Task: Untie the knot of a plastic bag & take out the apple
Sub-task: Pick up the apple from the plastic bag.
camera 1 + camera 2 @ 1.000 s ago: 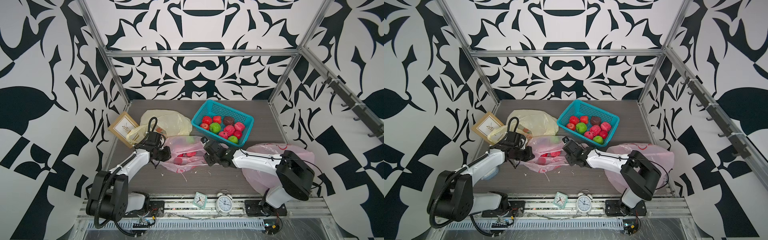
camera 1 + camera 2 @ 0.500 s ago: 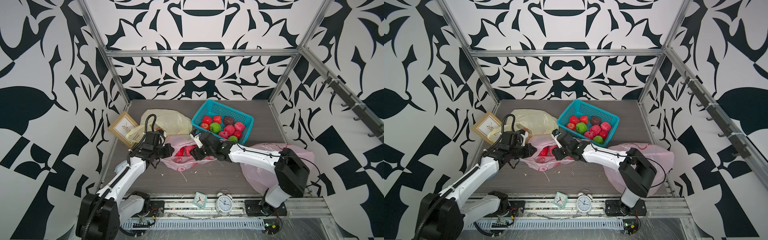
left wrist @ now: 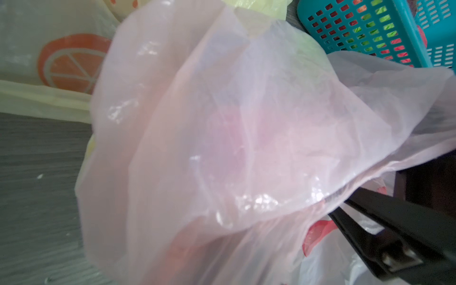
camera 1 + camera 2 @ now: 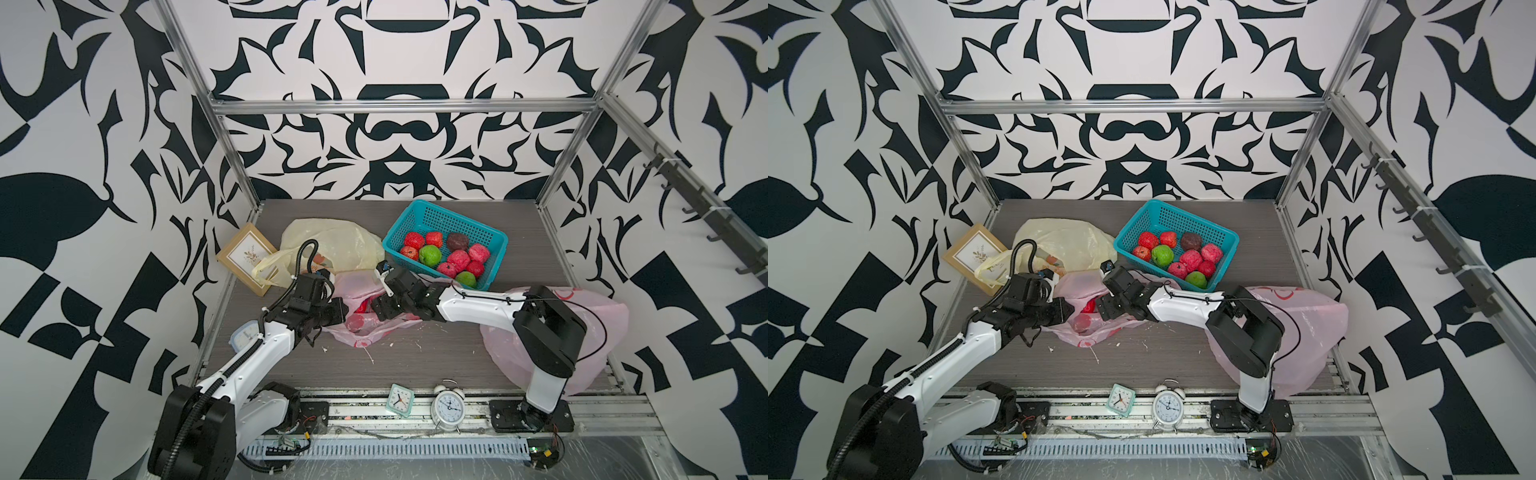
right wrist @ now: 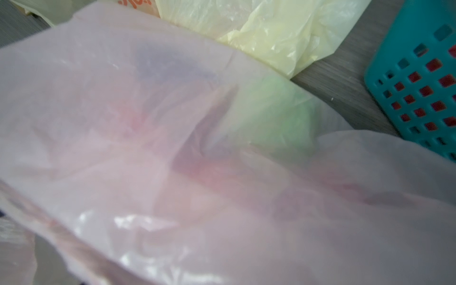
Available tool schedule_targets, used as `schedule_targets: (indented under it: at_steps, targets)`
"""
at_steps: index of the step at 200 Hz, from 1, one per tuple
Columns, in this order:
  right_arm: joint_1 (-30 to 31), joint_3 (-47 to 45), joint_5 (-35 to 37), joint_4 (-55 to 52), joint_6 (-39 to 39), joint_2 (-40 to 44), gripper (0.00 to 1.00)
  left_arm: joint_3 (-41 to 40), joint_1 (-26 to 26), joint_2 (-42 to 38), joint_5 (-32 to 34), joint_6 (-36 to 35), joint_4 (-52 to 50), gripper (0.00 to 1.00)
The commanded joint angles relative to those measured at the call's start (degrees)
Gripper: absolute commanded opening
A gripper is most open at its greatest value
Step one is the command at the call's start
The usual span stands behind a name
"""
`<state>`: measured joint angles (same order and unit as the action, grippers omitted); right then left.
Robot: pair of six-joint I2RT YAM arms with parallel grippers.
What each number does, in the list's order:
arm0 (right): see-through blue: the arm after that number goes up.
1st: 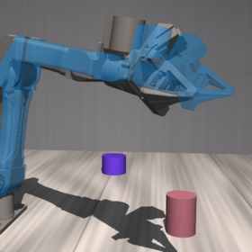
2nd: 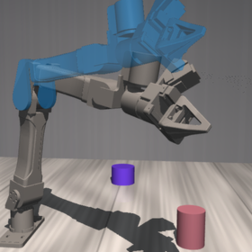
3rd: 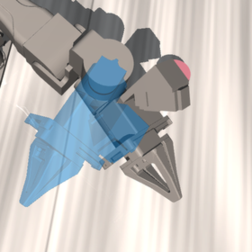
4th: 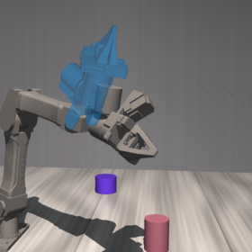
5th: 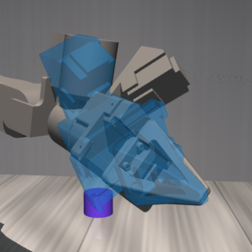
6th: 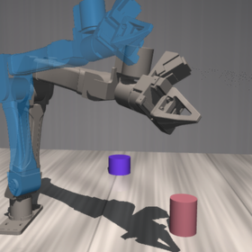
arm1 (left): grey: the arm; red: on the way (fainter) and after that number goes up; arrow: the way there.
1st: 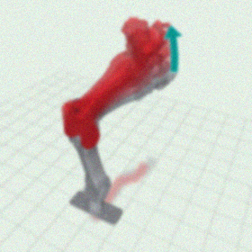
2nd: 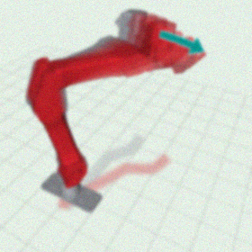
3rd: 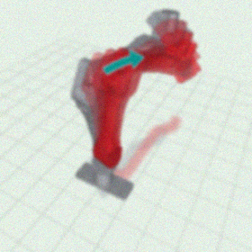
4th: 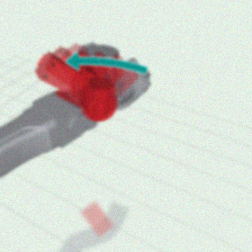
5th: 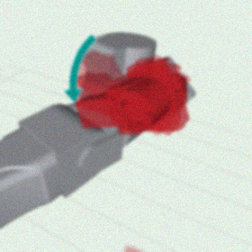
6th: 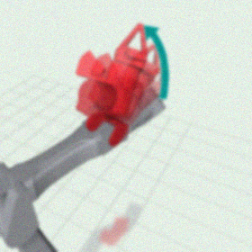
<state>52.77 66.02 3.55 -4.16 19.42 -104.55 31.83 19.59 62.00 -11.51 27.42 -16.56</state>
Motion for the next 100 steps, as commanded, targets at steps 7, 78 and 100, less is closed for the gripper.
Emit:
schedule_targets:
  at_steps: [7, 78, 100]
  targets:
    - [0.3, 3.3, 2.2, 2.2, 0.6, -0.8, 0.85, 0.7, 0.2, -0.6, 0.6, -0.6, 0.9, 0.16]
    - [0.3, 6.8, 3.9, -0.9, 0.8, -4.8, 0.72, 3.4, 0.2, -1.6, 1.0, -0.7, -0.7, 0.20]
    - [0.4, 7.3, 2.2, -2.2, 0.6, -5.0, 0.60, 4.5, 0.1, -1.7, 2.5, -0.6, -1.7, 0.21]
